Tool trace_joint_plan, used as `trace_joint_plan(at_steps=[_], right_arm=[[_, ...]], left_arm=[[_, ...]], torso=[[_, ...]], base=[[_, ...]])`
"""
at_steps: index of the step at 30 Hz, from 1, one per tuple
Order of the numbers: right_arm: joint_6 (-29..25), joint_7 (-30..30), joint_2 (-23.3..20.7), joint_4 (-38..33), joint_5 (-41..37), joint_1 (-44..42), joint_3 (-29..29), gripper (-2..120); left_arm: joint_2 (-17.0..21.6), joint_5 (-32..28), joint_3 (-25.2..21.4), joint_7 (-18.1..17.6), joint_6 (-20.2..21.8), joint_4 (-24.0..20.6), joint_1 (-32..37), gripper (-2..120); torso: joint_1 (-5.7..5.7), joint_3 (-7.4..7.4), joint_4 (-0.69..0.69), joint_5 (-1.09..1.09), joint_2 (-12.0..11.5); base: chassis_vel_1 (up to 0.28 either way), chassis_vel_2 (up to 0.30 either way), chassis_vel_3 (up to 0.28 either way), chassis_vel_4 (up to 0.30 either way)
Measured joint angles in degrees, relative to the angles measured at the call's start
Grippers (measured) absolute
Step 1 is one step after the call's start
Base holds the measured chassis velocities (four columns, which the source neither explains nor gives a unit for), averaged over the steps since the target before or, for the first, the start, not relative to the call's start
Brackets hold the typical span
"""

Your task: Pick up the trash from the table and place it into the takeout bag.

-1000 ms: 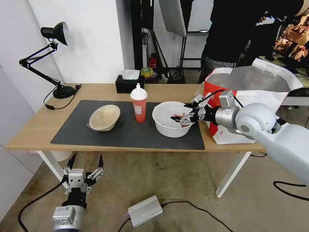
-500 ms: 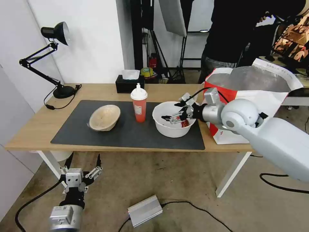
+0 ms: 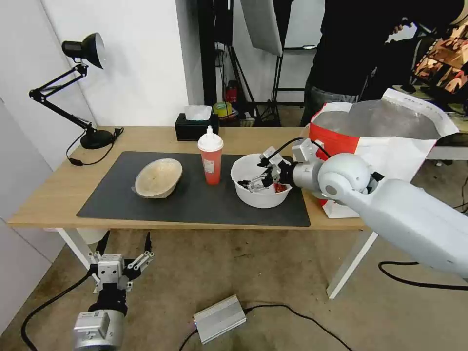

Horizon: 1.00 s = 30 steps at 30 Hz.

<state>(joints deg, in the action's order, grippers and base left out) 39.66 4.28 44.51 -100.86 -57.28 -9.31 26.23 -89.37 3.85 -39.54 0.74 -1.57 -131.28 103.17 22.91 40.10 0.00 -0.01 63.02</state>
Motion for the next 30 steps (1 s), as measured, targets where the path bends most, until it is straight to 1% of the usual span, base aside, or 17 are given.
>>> trace_joint_plan(at_steps=[7,13,24,30], right_arm=[[1.63,-1.28,2.29,1.58,-0.02,0.16,0.76,100],[1.76,-1.85,3.68,2.91,-0.01,0.73,1.75,100],[1.76,-3.21,5.78,5.15,0.20,0.70,2.76,100],[1.76,-3.98,6.18,5.66,0.30,0.37,3.00,100]], left_arm=[[0.00,-0.33,-0.14,0.00,0.01,0.21,-0.09,98],[0.02,-0.57,-0.40,0.00,0.00,0.27,-0.14,98],[-0.03,-0.80,-0.53,0.01,0.00,0.45,-0.27,98],[-0.01,-0.87,-0.60,0.01,0.01,0.42,-0.26,98]], torso=[[0.00,0.00,0.00,0.01,0.00],[0.00,0.00,0.00,0.00,0.00],[0.00,0.00,0.00,0.00,0.00],[0.00,0.00,0.00,0.00,0.00]], base=[[0.000,0.000,0.000,0.000],[0.000,0.000,0.000,0.000],[0.000,0.000,0.000,0.000],[0.000,0.000,0.000,0.000]])
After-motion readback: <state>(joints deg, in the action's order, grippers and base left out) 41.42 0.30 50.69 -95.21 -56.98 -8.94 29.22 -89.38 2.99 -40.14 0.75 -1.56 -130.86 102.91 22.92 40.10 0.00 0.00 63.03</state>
